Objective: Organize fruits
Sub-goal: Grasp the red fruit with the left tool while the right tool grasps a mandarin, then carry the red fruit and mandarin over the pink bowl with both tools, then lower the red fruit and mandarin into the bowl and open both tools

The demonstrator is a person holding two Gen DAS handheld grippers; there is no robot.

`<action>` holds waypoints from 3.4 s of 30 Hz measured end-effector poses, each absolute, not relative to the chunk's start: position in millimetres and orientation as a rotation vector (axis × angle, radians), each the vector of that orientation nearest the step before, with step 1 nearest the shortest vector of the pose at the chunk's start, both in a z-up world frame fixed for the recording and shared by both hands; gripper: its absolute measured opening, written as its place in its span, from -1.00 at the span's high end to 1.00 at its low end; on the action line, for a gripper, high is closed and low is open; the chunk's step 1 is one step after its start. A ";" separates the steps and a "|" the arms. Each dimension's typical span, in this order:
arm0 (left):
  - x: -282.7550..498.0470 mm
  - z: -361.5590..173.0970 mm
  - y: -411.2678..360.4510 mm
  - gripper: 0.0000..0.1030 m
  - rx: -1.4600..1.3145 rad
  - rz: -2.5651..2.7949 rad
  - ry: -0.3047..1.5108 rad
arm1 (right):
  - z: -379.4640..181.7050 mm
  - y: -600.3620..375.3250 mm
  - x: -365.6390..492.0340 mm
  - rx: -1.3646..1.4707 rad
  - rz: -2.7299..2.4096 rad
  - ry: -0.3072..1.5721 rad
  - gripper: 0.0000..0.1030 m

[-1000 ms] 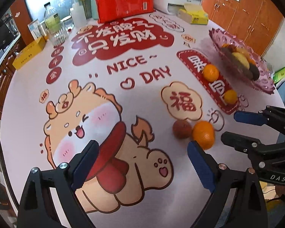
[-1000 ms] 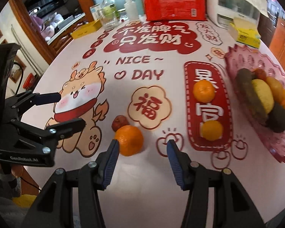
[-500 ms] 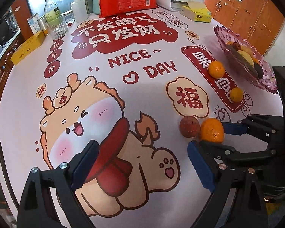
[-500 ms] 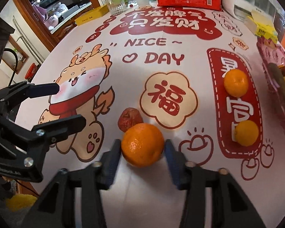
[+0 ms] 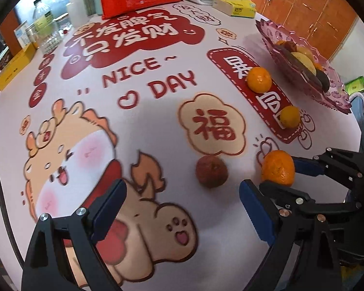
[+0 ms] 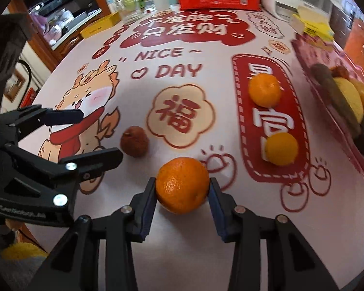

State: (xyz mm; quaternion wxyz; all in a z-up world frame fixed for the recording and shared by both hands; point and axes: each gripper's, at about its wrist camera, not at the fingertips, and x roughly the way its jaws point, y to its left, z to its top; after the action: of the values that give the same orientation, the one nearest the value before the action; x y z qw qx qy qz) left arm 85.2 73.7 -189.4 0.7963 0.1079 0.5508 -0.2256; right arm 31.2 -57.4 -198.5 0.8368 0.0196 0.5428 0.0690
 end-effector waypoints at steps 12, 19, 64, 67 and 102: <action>86.8 -206.9 41.2 0.32 0.255 -0.485 1.223 | -192.4 -96.2 11.6 0.100 0.056 1.126 0.20; 80.5 -205.7 32.5 0.45 0.291 -0.440 1.219 | -185.4 -108.8 2.6 0.105 0.057 1.101 0.20; 115.0 -57.9 -208.8 0.45 0.179 -0.443 0.967 | -31.6 -324.9 72.1 -0.149 0.027 0.850 0.20; 124.9 -81.2 -215.7 0.45 0.186 -0.428 1.021 | -55.4 -332.1 83.1 -0.143 0.028 0.905 0.20; 127.2 -98.3 -206.6 -0.72 0.145 -0.370 1.023 | -102.1 -340.7 83.8 -0.086 0.077 0.984 -0.09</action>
State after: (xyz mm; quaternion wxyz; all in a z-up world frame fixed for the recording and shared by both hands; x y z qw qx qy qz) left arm 127.2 -206.6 -98.3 0.8533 0.0692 0.4860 -0.1760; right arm 83.8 -340.7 -102.1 0.8797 -0.0411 0.4722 0.0370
